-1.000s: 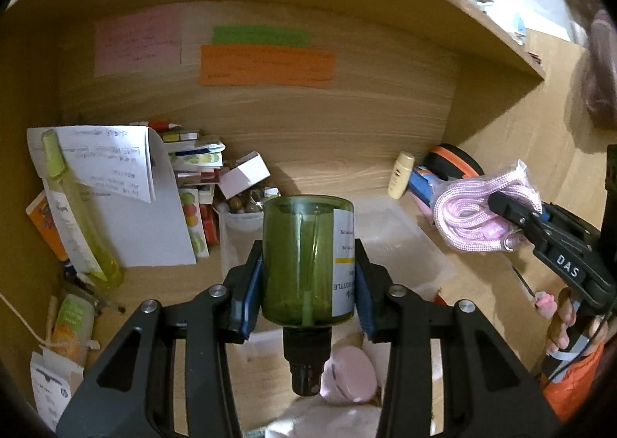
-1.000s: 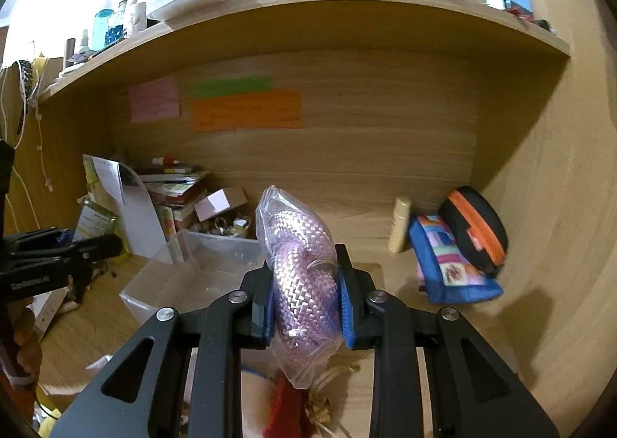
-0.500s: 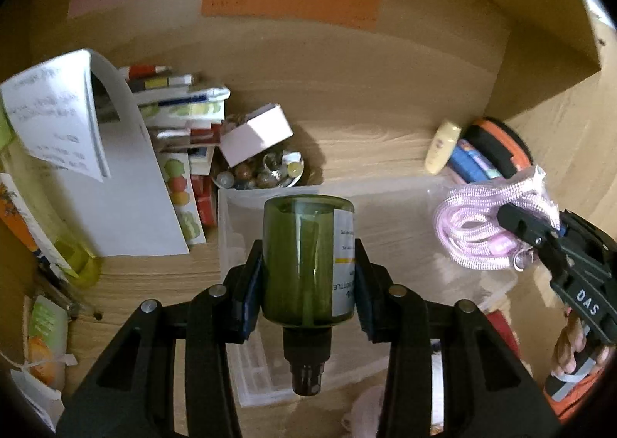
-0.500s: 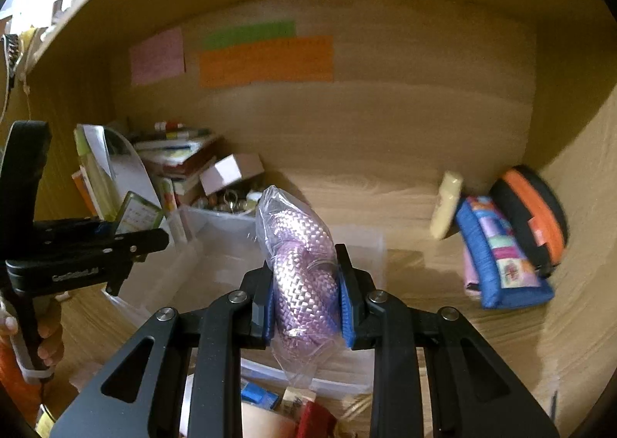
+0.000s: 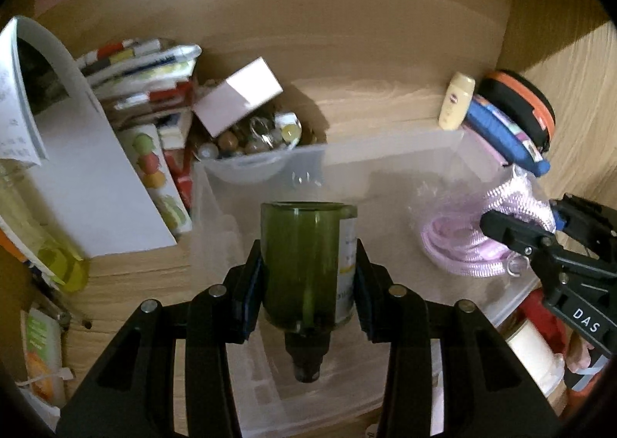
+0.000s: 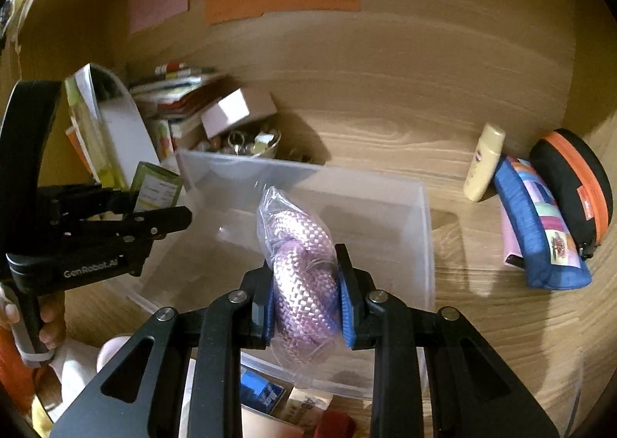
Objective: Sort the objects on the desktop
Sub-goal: 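Carry both items over the clear box and release them inside, then move both tools back toward the remaining clutter beside the box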
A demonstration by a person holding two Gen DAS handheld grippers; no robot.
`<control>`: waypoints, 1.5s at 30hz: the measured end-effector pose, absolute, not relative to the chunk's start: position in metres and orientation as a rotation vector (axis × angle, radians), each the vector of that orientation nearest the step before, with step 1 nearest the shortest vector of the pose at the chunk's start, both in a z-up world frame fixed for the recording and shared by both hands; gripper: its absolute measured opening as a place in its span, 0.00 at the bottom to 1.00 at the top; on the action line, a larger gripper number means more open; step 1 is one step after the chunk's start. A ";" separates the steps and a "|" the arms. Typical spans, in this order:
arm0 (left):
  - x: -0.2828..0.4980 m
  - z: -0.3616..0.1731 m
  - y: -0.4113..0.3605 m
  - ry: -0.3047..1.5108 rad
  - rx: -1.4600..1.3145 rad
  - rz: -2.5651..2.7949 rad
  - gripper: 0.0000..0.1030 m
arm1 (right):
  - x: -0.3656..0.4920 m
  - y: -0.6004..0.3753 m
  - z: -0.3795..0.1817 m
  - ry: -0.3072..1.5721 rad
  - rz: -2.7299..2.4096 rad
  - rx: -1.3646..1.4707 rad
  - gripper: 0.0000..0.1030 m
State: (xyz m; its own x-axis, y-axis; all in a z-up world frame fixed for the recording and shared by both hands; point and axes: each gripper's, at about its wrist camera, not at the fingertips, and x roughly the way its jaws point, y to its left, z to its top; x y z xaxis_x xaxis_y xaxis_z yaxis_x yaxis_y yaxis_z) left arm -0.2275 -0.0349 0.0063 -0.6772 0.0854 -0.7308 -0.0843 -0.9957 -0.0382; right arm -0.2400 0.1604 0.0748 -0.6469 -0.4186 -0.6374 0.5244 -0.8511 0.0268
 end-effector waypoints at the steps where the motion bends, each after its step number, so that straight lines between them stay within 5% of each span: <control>1: -0.229 0.004 -0.034 0.004 -1.226 2.792 0.40 | -0.239 0.160 0.074 0.228 -2.448 0.887 0.23; 9: -0.226 0.004 -0.028 0.048 -1.218 2.799 0.48 | -0.235 0.154 0.072 0.284 -2.457 0.865 0.26; 13: -0.223 0.008 -0.026 0.046 -1.186 2.816 0.56 | -0.229 0.151 0.074 0.316 -2.482 0.825 0.51; 25: -0.194 0.043 -0.025 0.089 -0.987 2.933 0.73 | -0.202 0.154 0.101 0.387 -2.612 0.634 0.84; 28: -0.184 0.055 -0.027 0.072 -0.948 2.965 0.87 | -0.191 0.158 0.111 0.401 -2.648 0.593 0.90; 30: -0.173 0.064 -0.031 0.044 -0.902 3.004 0.96 | -0.182 0.163 0.117 0.410 -2.671 0.563 0.93; 45: -0.101 0.076 -0.047 -0.065 -0.908 2.969 0.99 | -0.121 0.213 0.131 0.382 -2.750 0.514 0.99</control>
